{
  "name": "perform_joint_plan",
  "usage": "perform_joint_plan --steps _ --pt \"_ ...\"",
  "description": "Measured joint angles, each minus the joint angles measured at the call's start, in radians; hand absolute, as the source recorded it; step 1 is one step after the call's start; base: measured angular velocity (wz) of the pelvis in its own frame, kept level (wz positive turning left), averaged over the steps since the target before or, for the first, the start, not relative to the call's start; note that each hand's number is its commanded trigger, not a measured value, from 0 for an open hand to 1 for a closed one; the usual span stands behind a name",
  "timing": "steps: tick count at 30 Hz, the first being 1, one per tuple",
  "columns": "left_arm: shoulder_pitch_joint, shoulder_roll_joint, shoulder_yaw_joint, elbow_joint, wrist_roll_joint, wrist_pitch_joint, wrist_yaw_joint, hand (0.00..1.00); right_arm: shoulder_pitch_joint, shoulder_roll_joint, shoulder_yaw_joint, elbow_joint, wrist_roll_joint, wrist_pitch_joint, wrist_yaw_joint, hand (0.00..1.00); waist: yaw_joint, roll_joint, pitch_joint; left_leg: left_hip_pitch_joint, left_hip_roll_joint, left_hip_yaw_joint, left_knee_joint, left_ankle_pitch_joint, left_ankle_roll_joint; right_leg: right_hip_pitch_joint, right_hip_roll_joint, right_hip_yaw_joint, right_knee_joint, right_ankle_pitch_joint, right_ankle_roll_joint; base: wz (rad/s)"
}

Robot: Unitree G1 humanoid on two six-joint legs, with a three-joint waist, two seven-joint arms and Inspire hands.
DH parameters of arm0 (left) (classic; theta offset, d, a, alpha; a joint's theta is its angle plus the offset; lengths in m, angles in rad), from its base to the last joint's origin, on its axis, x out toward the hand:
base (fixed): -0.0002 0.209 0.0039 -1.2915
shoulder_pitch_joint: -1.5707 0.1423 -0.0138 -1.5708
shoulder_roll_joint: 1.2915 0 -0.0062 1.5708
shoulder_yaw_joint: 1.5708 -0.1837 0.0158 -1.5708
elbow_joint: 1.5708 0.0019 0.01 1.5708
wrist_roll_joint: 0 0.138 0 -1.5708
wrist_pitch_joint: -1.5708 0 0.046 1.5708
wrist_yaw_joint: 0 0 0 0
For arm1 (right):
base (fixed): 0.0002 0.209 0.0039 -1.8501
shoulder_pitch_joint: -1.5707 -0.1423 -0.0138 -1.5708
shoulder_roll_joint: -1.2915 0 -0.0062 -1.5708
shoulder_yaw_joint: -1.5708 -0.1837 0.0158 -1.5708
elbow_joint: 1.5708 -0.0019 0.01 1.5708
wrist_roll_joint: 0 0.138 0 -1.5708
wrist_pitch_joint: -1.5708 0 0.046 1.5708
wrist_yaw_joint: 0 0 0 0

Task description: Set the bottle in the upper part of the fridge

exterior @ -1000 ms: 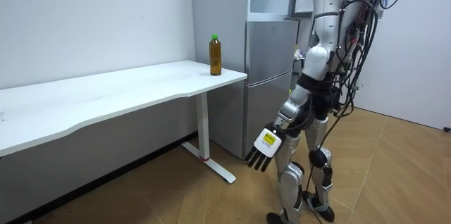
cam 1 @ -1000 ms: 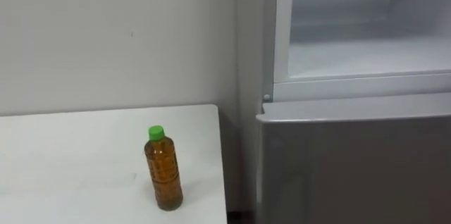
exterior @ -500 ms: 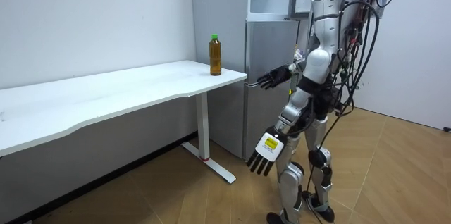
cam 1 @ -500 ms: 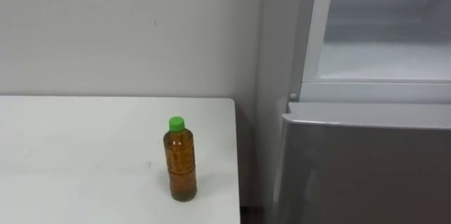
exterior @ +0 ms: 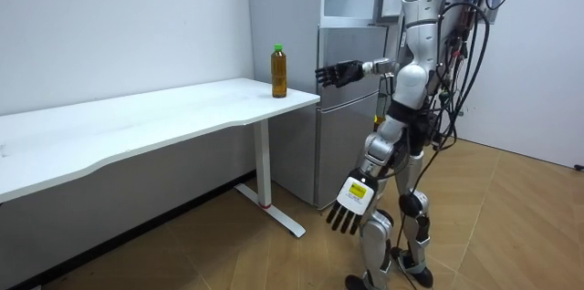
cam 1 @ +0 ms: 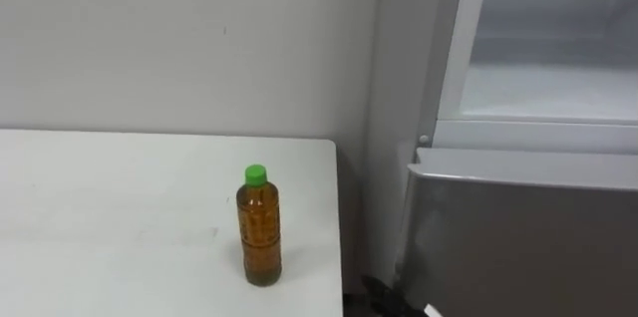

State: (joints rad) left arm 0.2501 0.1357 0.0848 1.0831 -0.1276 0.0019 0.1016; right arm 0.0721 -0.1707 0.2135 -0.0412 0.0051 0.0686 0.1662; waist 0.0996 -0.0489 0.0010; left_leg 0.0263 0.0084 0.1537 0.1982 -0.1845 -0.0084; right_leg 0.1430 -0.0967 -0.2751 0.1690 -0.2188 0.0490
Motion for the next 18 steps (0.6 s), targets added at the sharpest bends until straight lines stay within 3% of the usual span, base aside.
perform_joint_plan --steps 7,18 --pt "0.006 0.001 0.000 0.042 0.014 -0.004 0.004 0.00 -0.033 0.007 -0.002 -0.111 0.076 -0.004 0.012 0.00 0.014 0.000 0.0006 -0.002 -0.001 0.000 0.005 0.000 0.000 0.006 -0.001 -0.002 0.000 0.000 0.000 0.00" --pt "0.007 0.003 -0.012 0.061 0.055 0.003 0.004 0.00 -0.070 0.007 -0.001 -0.129 0.157 -0.005 0.006 0.00 0.016 -0.001 0.0053 -0.015 -0.002 -0.006 0.011 -0.002 0.004 0.011 -0.003 -0.012 0.000 0.001 0.001 0.01"
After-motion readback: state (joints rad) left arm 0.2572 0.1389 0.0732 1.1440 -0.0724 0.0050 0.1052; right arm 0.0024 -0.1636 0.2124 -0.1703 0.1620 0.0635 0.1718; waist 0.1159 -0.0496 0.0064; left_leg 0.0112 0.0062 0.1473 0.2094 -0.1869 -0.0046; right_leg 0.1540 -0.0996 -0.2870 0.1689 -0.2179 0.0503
